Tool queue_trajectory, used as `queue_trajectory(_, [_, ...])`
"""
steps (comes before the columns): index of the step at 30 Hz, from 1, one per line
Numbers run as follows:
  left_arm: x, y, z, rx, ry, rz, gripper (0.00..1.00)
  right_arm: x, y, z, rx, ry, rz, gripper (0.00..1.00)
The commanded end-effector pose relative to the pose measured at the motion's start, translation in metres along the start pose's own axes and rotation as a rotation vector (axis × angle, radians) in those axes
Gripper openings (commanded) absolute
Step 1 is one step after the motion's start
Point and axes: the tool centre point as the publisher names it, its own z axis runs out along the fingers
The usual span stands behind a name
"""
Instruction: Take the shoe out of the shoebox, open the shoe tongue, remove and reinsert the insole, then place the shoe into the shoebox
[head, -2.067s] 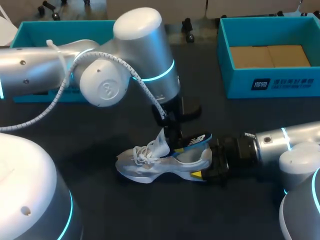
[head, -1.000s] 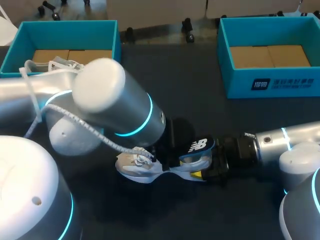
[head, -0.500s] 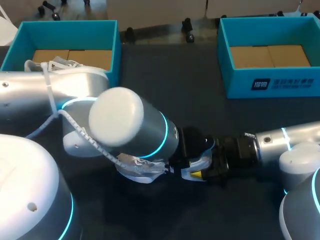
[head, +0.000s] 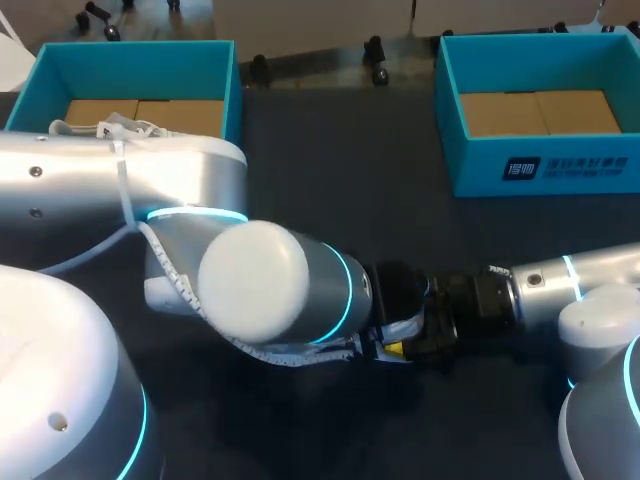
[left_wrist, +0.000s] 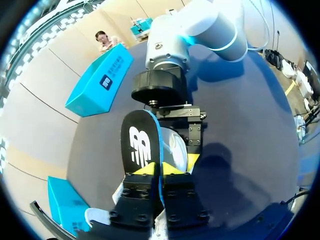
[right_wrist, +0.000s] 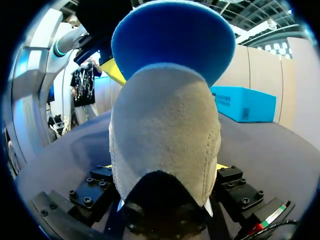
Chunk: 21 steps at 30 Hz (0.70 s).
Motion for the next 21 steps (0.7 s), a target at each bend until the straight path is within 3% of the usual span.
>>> queue_trajectory(1, [0.001,-0.003,0.0,-0.005,-0.012,-0.004,0.0,0.001,0.001,0.0,0.005,0.0,0.0,0.0])
queue_trajectory(10, [-0.008,-0.004,-0.006,0.001,-0.022,-0.013,0.0,0.001,0.001,0.0,0.005,0.0,0.0,0.0])
queue_trajectory(21, [-0.013,-0.002,-0.033,0.023,0.013,-0.015,0.0,0.001,0.001,0.0,0.005,0.0,0.0,0.0])
